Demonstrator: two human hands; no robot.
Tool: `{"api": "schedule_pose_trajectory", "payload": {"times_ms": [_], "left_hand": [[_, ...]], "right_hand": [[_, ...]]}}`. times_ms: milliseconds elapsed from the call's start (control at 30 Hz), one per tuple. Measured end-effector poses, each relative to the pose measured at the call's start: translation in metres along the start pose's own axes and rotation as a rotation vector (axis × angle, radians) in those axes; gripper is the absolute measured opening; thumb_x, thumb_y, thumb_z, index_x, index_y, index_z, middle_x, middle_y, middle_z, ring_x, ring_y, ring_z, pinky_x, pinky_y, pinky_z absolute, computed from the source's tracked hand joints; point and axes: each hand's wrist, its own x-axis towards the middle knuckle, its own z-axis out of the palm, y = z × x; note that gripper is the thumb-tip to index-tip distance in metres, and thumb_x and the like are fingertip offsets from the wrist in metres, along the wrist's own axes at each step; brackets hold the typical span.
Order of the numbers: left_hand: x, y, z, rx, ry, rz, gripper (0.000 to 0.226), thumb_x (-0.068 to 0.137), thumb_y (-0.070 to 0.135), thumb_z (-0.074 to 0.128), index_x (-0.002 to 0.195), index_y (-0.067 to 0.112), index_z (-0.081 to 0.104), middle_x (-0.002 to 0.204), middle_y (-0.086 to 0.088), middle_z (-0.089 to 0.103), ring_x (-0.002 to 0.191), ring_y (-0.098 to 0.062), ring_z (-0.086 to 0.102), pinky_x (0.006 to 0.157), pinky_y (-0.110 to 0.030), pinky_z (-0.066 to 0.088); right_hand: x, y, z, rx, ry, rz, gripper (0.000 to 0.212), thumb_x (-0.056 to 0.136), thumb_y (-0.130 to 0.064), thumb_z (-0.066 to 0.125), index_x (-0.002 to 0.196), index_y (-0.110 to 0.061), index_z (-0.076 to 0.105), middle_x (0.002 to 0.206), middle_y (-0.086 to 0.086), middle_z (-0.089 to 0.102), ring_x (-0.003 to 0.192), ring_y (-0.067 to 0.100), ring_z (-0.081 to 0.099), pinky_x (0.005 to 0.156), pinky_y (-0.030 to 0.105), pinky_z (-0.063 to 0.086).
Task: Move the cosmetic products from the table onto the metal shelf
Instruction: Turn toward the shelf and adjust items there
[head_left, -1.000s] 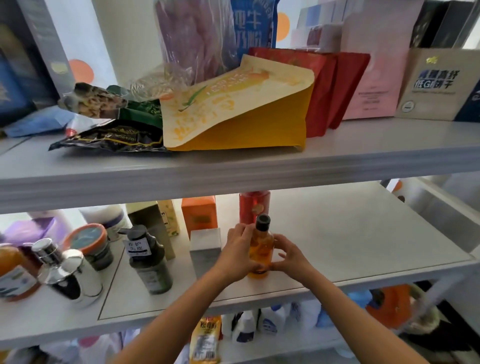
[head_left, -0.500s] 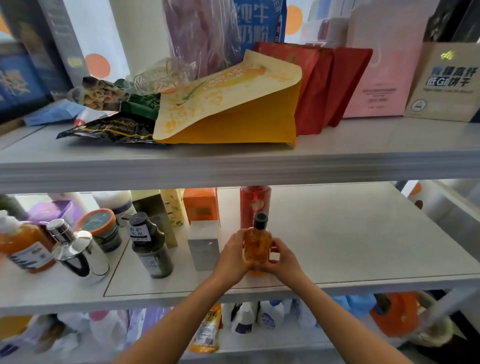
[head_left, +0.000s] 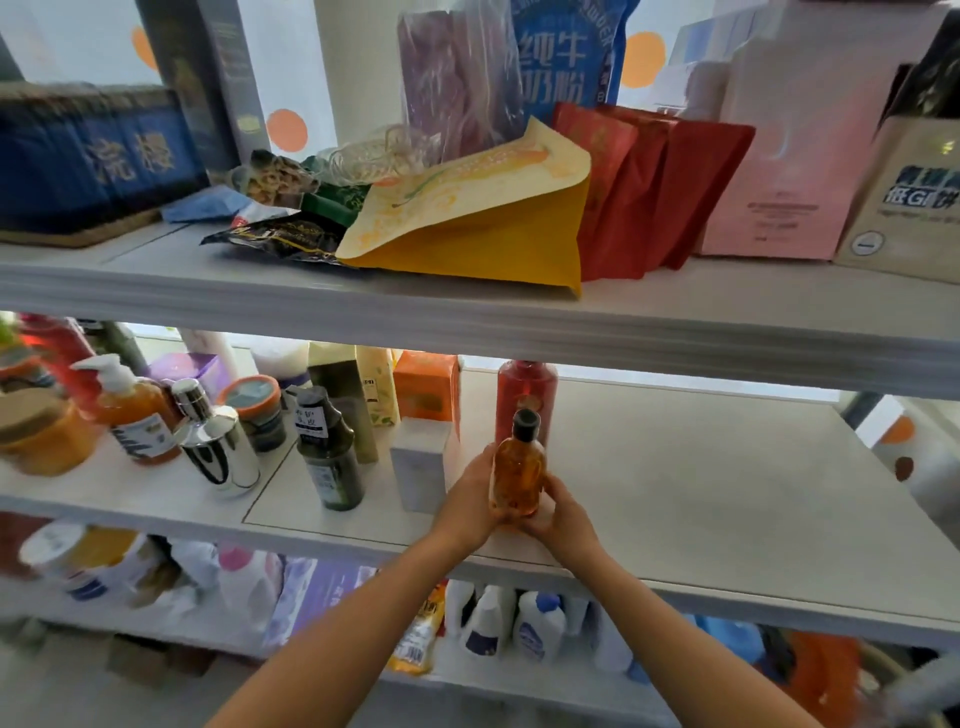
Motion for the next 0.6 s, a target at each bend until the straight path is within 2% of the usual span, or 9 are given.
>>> {"api": "schedule_pose_trajectory", "payload": {"times_ms": [67,100,133,167,233,333,433,600], "left_hand": [[-0.009,-0.005,0.004,0.037,0.004,0.029,0.087,0.079,0.051,0.071,0.145,0.033,0.018,0.151,0.005,0.032,0.139,-0.016,0.034,0.111,-0.038,0.035],[-0.013,-0.009,0.006,0.103,-0.018,0.013,0.1,0.075,0.059,0.069,0.149,0.033,0.008,0.158,0.004,0.018,0.145,-0.018,0.022,0.114,-0.043,0.031],[-0.019,-0.013,0.008,0.209,-0.053,-0.009,0.112,0.074,0.064,0.067,0.151,0.032,-0.008,0.161,0.004,0.0,0.148,-0.019,0.006,0.118,-0.046,0.023],[-0.025,-0.019,0.011,0.328,-0.083,-0.023,0.119,0.075,0.065,0.065,0.148,0.03,-0.023,0.16,0.004,-0.017,0.148,-0.019,-0.007,0.12,-0.045,0.016],[-0.042,-0.026,0.011,0.478,-0.118,-0.018,0.122,0.078,0.062,0.063,0.141,0.026,-0.035,0.154,0.002,-0.034,0.145,-0.017,-0.021,0.121,-0.042,0.005],[-0.066,-0.031,0.006,0.535,-0.149,0.024,0.117,0.082,0.056,0.063,0.146,0.021,-0.028,0.152,0.001,-0.036,0.143,-0.017,-0.026,0.121,-0.038,-0.003],[-0.085,-0.044,-0.007,0.59,-0.164,0.05,0.115,0.083,0.053,0.064,0.148,0.019,-0.025,0.153,0.0,-0.035,0.143,-0.019,-0.026,0.121,-0.039,-0.004],[-0.126,-0.091,-0.063,0.66,-0.112,0.038,0.113,0.086,0.057,0.058,0.141,0.017,-0.032,0.15,-0.002,-0.039,0.141,-0.021,-0.03,0.117,-0.037,-0.015]], "right_hand": [[-0.005,0.008,-0.005,-0.147,-0.049,-0.061,0.081,0.073,-0.047,0.075,0.138,-0.024,0.032,0.13,-0.007,0.046,0.126,0.013,0.045,0.1,0.018,0.035],[-0.008,0.015,-0.009,-0.266,-0.089,-0.055,0.096,0.071,-0.055,0.073,0.144,-0.019,0.023,0.144,-0.003,0.037,0.136,0.017,0.035,0.108,0.023,0.03],[-0.012,0.022,-0.013,-0.41,-0.134,-0.028,0.109,0.071,-0.061,0.069,0.149,-0.014,0.009,0.156,0.002,0.018,0.144,0.02,0.018,0.116,0.03,0.021],[-0.017,0.03,-0.017,-0.54,-0.175,-0.01,0.117,0.072,-0.065,0.065,0.15,-0.013,-0.005,0.16,0.002,-0.001,0.147,0.021,0.002,0.119,0.035,0.009],[-0.032,0.04,-0.02,-0.655,-0.207,-0.013,0.121,0.073,-0.067,0.06,0.148,-0.013,-0.017,0.158,0.003,-0.018,0.146,0.019,-0.014,0.119,0.034,-0.003],[-0.057,0.038,-0.008,-0.684,-0.228,-0.071,0.119,0.076,-0.064,0.061,0.147,-0.014,-0.021,0.154,-0.001,-0.027,0.145,0.017,-0.017,0.119,0.033,-0.004],[-0.077,0.017,0.019,-0.685,-0.266,-0.143,0.12,0.074,-0.06,0.065,0.148,-0.017,-0.02,0.156,-0.003,-0.024,0.146,0.017,-0.014,0.119,0.033,-0.002],[-0.088,-0.052,0.087,-0.724,-0.329,-0.237,0.123,0.072,-0.063,0.065,0.147,-0.02,-0.021,0.155,-0.004,-0.026,0.145,0.015,-0.017,0.121,0.035,-0.001]]}}
